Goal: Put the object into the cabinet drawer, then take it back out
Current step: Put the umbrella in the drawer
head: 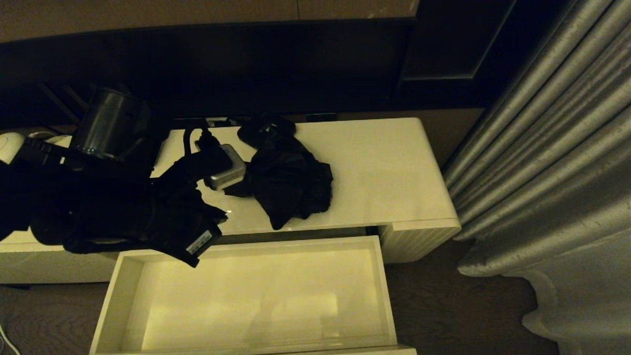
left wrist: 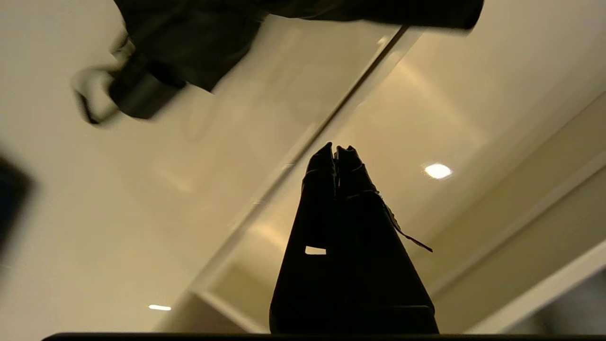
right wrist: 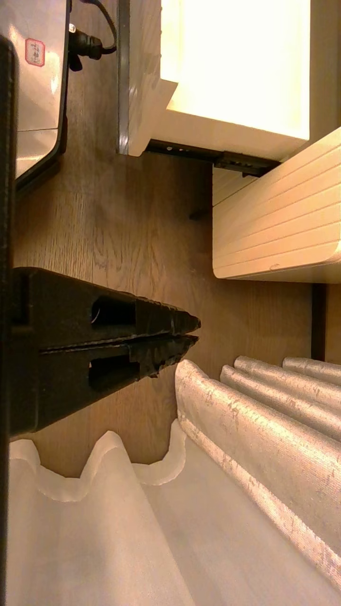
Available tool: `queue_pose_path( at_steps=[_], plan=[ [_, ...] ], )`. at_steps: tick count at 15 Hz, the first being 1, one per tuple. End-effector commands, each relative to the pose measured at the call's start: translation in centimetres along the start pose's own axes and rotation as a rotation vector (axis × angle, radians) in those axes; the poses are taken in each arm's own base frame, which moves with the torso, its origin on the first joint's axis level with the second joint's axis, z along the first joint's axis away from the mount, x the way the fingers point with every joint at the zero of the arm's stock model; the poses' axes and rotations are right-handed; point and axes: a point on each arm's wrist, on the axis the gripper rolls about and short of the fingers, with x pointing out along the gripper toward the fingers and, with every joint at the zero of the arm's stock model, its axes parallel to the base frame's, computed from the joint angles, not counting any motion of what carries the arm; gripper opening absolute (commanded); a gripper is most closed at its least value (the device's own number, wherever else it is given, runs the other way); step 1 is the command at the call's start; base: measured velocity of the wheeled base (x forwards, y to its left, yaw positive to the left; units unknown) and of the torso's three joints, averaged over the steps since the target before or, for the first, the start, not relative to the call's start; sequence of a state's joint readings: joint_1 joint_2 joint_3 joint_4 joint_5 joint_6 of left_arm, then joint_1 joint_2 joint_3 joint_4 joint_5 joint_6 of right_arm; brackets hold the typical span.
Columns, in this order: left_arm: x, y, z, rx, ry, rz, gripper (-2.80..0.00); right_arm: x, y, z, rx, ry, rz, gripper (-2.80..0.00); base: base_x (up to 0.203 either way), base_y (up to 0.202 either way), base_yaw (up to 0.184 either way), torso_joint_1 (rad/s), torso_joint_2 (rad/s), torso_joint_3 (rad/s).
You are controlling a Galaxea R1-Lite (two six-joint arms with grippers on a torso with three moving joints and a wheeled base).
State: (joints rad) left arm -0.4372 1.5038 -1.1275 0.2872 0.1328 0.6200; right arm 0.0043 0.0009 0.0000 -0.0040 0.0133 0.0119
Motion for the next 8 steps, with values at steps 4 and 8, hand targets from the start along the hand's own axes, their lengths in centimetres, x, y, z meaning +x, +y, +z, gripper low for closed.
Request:
queue_pose_path(
  at_steps=[4, 8],
  plan=[
    [-0.7, 1.7, 0.5, 0.355, 0.003, 0.083, -2.80, 0.0, 0.0, 0.0, 0.000, 0.000, 0.001, -2.80, 0.000, 0.000, 0.000, 0.000, 0.00, 0.000],
    [-0.4, 2.7, 1.1, 0.490, 0.031, 0.157, 0.00, 0.0, 0.0, 0.0, 0.000, 0.000, 0.001, -2.80, 0.000, 0.000, 0.000, 0.000, 0.00, 0.000]
  ],
)
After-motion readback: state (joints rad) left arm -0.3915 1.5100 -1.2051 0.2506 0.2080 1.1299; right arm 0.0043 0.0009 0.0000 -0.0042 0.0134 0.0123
